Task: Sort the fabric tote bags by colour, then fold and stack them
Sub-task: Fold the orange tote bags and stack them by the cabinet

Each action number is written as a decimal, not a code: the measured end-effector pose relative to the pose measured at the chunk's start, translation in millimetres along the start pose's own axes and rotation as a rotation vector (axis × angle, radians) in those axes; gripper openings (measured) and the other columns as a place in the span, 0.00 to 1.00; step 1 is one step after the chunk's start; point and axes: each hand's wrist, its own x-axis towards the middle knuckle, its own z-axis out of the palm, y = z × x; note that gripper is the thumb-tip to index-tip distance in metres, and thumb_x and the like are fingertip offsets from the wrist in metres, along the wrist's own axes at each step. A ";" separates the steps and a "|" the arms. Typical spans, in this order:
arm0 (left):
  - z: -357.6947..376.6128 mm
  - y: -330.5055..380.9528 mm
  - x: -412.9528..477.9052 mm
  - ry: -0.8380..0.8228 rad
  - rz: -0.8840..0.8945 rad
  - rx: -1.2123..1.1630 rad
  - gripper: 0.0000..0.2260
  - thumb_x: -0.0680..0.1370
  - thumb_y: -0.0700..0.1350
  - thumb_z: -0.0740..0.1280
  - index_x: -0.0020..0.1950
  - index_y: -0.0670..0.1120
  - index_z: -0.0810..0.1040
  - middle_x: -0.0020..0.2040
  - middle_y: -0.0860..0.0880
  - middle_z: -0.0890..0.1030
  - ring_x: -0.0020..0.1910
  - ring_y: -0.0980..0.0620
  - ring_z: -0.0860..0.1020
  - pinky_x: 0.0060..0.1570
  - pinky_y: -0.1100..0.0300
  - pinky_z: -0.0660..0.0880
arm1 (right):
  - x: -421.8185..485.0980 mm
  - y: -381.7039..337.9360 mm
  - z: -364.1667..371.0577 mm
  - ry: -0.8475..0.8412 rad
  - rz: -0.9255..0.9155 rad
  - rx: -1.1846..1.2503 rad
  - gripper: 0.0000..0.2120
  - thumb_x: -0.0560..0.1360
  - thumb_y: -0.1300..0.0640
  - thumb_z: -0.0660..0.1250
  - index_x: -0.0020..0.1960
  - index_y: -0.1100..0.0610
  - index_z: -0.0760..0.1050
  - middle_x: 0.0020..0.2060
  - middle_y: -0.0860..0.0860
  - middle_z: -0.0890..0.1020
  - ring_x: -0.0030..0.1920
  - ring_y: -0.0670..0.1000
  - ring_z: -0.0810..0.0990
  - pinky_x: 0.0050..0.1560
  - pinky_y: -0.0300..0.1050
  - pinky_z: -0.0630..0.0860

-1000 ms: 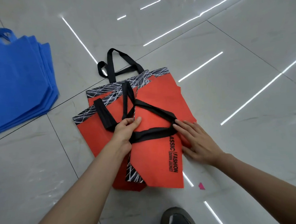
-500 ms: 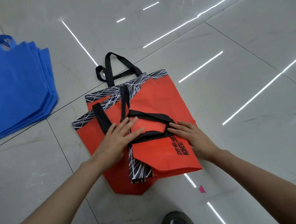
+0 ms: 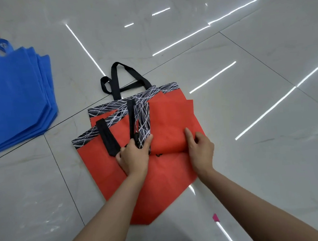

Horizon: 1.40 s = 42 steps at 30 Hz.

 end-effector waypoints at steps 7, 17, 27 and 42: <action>2.1 -1.1 -1.6 0.074 0.030 0.205 0.27 0.73 0.68 0.59 0.41 0.43 0.76 0.41 0.42 0.82 0.46 0.42 0.77 0.52 0.50 0.61 | 14.2 -15.6 10.5 0.007 0.035 -0.546 0.22 0.79 0.39 0.55 0.39 0.56 0.67 0.38 0.58 0.81 0.41 0.61 0.78 0.46 0.49 0.66; 11.0 -2.9 5.0 0.233 0.576 0.381 0.19 0.76 0.52 0.58 0.66 0.49 0.72 0.67 0.49 0.73 0.65 0.48 0.70 0.59 0.48 0.65 | 21.2 -5.1 23.8 0.194 -0.703 -0.525 0.22 0.73 0.56 0.63 0.65 0.60 0.67 0.63 0.61 0.74 0.62 0.58 0.67 0.64 0.54 0.61; 20.5 -22.0 11.0 -0.028 0.581 0.392 0.24 0.79 0.53 0.49 0.74 0.47 0.64 0.75 0.48 0.61 0.73 0.49 0.62 0.67 0.44 0.62 | 13.0 -9.9 56.5 -0.300 -0.791 -0.716 0.25 0.79 0.48 0.49 0.74 0.53 0.63 0.74 0.51 0.64 0.74 0.54 0.61 0.71 0.53 0.55; 3.9 -35.8 26.7 -0.021 0.894 0.506 0.22 0.79 0.52 0.51 0.72 0.51 0.67 0.74 0.51 0.65 0.73 0.46 0.59 0.68 0.40 0.52 | 86.4 -43.9 23.7 -0.418 -0.770 -0.797 0.31 0.74 0.36 0.51 0.65 0.56 0.71 0.54 0.58 0.75 0.53 0.61 0.74 0.57 0.54 0.69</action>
